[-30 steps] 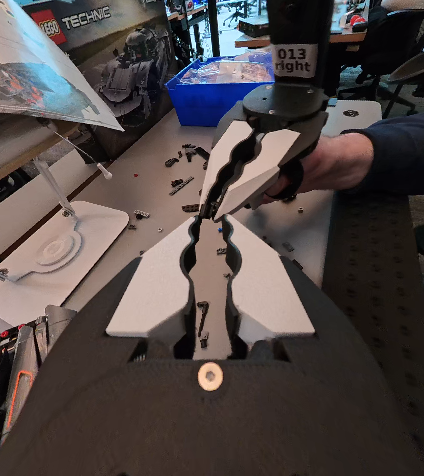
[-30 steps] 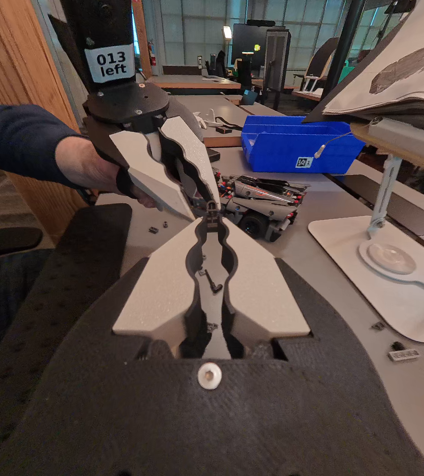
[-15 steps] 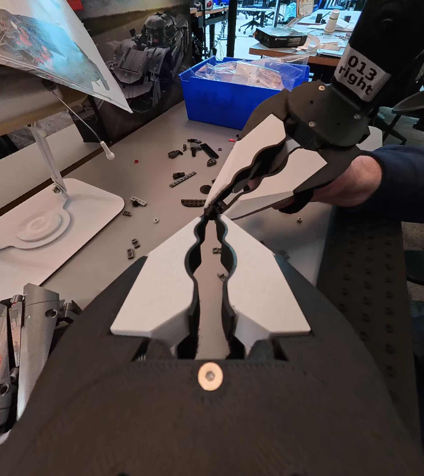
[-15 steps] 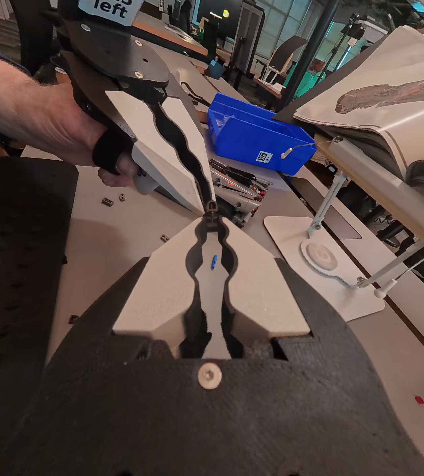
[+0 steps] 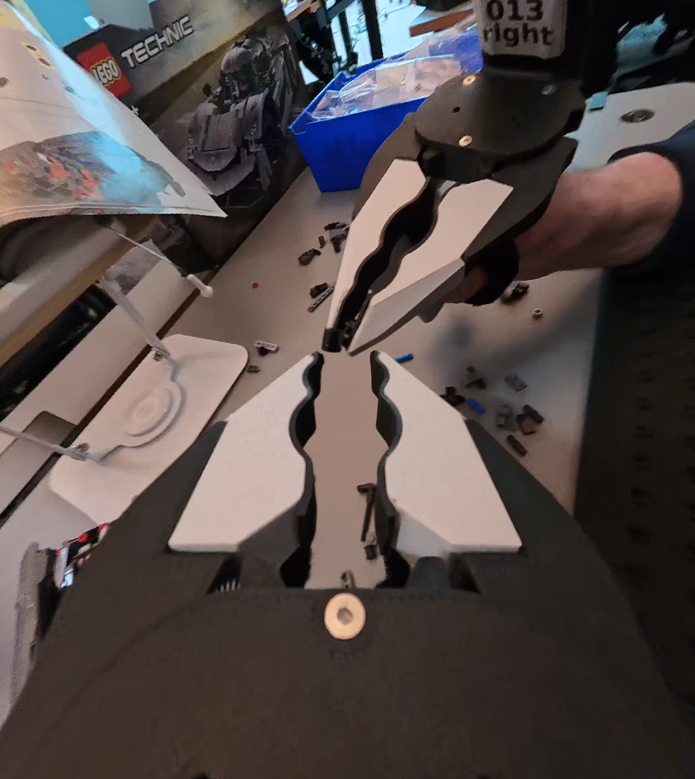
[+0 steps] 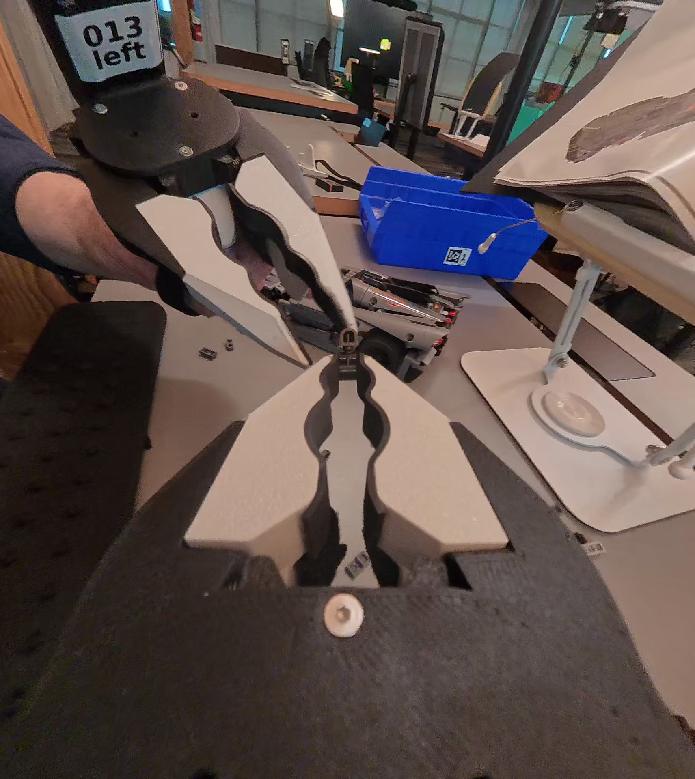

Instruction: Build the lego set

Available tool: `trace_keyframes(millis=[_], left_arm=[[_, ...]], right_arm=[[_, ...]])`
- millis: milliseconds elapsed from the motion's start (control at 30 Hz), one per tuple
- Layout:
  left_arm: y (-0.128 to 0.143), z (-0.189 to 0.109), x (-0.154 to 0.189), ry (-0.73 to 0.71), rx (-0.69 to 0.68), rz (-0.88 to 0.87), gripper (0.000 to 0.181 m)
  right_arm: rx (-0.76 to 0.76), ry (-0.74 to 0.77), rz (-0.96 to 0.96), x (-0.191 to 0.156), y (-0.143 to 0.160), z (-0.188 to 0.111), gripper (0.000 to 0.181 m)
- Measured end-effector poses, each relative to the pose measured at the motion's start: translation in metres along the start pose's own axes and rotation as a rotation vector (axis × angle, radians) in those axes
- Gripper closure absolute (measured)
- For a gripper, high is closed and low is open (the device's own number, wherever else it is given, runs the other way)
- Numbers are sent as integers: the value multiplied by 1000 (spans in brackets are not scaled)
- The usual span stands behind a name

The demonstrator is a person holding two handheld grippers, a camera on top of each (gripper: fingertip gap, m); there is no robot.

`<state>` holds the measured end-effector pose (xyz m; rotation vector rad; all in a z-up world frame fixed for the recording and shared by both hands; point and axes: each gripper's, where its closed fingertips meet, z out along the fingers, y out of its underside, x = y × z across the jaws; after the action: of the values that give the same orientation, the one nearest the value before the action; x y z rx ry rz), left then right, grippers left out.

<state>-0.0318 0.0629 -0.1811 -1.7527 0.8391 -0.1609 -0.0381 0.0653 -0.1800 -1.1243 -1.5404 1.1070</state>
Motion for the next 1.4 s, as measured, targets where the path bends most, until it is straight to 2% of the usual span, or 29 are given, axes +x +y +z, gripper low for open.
trace_keyframes(millis=[67, 533, 800, 1167, 1400], left_arm=[[2, 1, -2, -15, -10, 16, 155], [8, 4, 1, -10, -44, -26, 165], [6, 2, -2, 54, -16, -192, 174], [11, 4, -2, 64, -41, -264, 173], [10, 5, -2, 84, -29, -275, 172]], right_arm=[[4, -19, 12, -2, 0, 1, 176], [-44, 10, -35, -2, 8, 5, 176], [-92, 107, -226, -2, 7, 5, 176], [-142, 171, -303, 2, 12, 8, 176], [-176, 225, -437, 2, 11, 8, 176]])
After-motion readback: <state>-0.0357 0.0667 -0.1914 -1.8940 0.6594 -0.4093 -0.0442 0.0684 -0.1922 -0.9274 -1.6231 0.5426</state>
